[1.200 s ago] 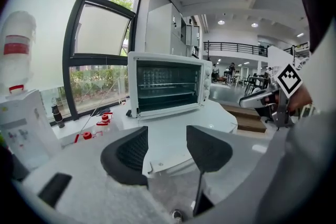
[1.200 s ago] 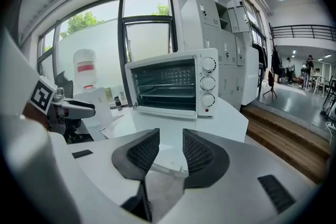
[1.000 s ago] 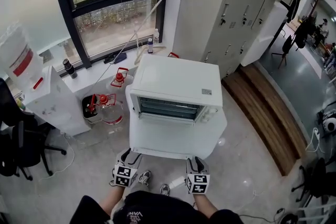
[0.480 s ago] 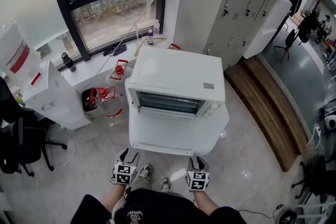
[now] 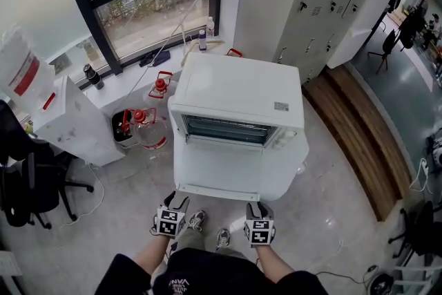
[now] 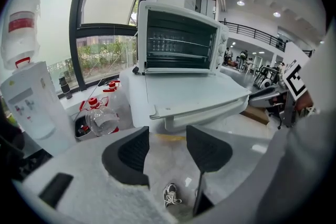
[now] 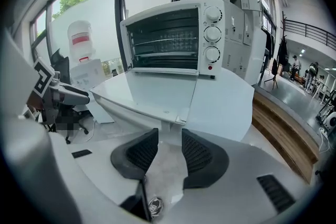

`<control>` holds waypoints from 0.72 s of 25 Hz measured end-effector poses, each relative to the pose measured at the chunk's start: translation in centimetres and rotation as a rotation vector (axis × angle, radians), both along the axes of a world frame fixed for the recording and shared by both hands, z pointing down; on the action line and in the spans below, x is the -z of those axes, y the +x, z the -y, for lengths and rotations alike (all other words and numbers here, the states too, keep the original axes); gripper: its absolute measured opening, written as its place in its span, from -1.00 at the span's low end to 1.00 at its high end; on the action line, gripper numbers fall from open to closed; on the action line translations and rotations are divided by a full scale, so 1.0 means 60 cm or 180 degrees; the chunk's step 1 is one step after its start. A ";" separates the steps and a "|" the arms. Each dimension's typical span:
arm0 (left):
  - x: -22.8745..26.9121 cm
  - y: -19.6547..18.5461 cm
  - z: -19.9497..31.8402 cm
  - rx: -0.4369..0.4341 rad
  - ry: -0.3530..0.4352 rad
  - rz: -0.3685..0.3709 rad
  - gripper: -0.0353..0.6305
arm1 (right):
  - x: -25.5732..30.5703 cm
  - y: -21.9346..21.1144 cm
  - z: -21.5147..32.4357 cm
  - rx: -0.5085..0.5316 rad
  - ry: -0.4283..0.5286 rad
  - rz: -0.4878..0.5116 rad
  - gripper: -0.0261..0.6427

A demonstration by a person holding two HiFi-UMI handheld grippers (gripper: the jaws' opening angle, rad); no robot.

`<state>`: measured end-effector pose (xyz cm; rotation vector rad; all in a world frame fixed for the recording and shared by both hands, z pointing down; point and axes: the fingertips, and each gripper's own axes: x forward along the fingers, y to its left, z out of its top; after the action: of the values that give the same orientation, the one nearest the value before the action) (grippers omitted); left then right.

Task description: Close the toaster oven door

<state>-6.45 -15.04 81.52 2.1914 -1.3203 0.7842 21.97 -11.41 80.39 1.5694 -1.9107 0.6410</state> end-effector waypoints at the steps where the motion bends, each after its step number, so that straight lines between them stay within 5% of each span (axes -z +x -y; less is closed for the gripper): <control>1: -0.002 0.001 0.002 -0.0002 -0.0009 -0.0002 -0.20 | -0.002 -0.002 0.003 -0.0005 -0.0001 0.0025 -0.50; 18: -0.002 0.014 0.032 0.0249 -0.0050 -0.0352 -0.20 | -0.010 -0.008 0.028 -0.0405 0.0003 0.0376 -0.58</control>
<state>-5.63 -16.99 81.63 2.1251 -1.3315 0.6326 21.46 -13.11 81.01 1.6979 -1.9064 0.8031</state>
